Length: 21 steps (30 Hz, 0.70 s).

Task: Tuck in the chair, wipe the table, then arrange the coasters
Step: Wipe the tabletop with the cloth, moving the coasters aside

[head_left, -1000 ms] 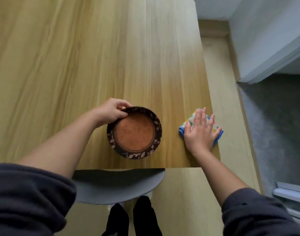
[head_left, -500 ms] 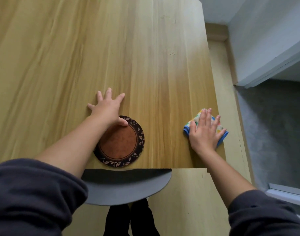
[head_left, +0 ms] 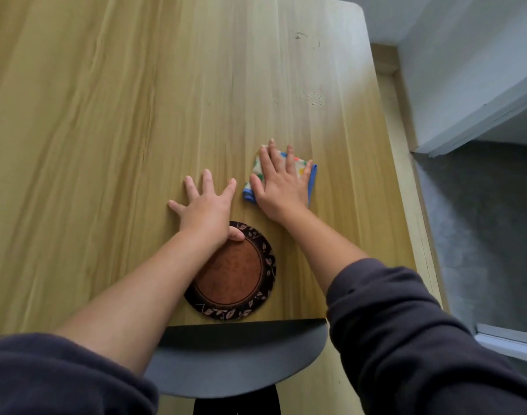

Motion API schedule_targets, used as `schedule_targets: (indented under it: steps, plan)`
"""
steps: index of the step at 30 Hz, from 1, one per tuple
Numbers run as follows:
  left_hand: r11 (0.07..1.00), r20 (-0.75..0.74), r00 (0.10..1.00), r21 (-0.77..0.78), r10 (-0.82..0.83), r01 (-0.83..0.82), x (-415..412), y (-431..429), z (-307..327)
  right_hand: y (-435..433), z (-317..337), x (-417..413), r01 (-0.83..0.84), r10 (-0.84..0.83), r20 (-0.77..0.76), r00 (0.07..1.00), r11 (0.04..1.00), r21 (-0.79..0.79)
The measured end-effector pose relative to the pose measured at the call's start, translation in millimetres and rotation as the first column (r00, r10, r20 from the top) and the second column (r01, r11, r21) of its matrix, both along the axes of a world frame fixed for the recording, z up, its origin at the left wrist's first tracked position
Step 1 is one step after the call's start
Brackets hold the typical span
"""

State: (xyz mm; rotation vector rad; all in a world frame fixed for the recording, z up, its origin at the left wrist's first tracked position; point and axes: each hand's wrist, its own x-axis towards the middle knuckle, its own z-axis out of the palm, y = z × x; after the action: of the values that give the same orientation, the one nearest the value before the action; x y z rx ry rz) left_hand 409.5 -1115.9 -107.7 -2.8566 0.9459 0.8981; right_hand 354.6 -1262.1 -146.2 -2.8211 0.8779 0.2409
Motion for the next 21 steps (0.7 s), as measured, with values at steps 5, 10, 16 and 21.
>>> schedule_targets:
  steps: [5,10,16,21]
  plan:
    - [1.0,-0.008,1.0,-0.006,0.001,-0.001,-1.6,0.6,1.8,-19.7,1.0,15.4,0.062,-0.062,0.003,0.998,0.998,-0.003]
    - [1.0,-0.018,1.0,-0.019,-0.009,0.008,-1.6,2.8,4.4,-61.0,2.1,-59.2,0.208,-0.21,-0.031,0.977,0.977,-0.041]
    - [0.999,-0.02,1.0,-0.038,0.007,-0.008,-2.4,2.2,4.4,-89.7,0.2,-140.0,0.478,-0.48,-0.03,0.877,0.876,-0.063]
    - [0.999,-0.017,1.0,-0.032,0.002,-0.003,-2.6,0.2,2.7,-91.3,-5.0,-139.3,0.476,-0.48,-0.042,0.876,0.876,-0.075]
